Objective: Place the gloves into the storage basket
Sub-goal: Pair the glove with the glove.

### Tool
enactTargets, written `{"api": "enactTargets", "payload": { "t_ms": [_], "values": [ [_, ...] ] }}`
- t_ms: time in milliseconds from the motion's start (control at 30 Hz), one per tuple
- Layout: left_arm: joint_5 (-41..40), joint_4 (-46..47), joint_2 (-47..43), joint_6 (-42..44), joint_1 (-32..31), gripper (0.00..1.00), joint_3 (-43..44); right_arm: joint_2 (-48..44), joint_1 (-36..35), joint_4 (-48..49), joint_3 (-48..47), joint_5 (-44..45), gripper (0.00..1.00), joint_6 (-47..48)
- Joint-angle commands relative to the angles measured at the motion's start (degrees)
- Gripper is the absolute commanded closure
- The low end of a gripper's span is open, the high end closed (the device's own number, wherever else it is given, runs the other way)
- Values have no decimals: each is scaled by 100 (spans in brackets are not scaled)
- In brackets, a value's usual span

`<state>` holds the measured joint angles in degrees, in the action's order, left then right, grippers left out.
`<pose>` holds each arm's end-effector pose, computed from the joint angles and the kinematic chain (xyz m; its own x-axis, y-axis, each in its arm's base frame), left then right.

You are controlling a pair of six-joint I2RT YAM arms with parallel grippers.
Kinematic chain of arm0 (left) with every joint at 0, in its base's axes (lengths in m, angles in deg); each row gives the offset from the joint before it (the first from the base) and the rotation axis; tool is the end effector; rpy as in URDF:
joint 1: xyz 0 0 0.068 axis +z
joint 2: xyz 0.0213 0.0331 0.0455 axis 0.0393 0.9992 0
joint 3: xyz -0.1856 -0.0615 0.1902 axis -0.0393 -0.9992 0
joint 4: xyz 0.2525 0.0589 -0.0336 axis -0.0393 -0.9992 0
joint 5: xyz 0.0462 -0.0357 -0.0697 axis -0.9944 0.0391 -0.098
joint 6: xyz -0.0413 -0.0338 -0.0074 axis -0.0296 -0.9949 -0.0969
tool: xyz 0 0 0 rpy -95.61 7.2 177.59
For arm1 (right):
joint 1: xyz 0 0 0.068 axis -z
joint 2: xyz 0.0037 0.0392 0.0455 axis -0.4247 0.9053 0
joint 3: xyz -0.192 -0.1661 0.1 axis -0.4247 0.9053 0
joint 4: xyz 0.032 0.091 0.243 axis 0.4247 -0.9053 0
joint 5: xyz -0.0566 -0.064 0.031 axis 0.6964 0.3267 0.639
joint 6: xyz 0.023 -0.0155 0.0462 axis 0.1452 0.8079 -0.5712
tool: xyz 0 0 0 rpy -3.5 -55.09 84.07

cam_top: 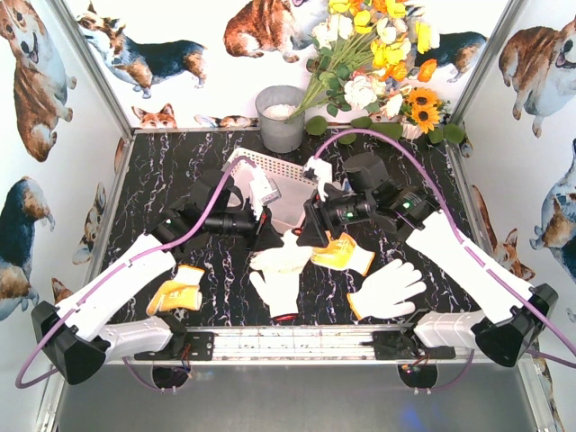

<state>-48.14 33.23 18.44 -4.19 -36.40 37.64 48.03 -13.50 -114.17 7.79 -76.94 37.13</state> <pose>0.1750 -0.1668 0.3480 -0.4535 0.3158 -0.8334 0.8759 0.3308 -0.3513 0.1815 0.1711 0.3760 -0.5658 -0.3757 -0.7340 -0.8140 0.3966 0.4245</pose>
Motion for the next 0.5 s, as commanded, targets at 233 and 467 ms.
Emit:
{"api": "enactTargets", "payload": {
  "t_ms": [233,467],
  "values": [
    [-1260,72,-157,-155,32,48,-321,-271,-30,610,-138,38,100,-382],
    [-1594,71,-288,-104,135,58,-638,-278,-30,256,-330,259,100,-337]
  ]
}}
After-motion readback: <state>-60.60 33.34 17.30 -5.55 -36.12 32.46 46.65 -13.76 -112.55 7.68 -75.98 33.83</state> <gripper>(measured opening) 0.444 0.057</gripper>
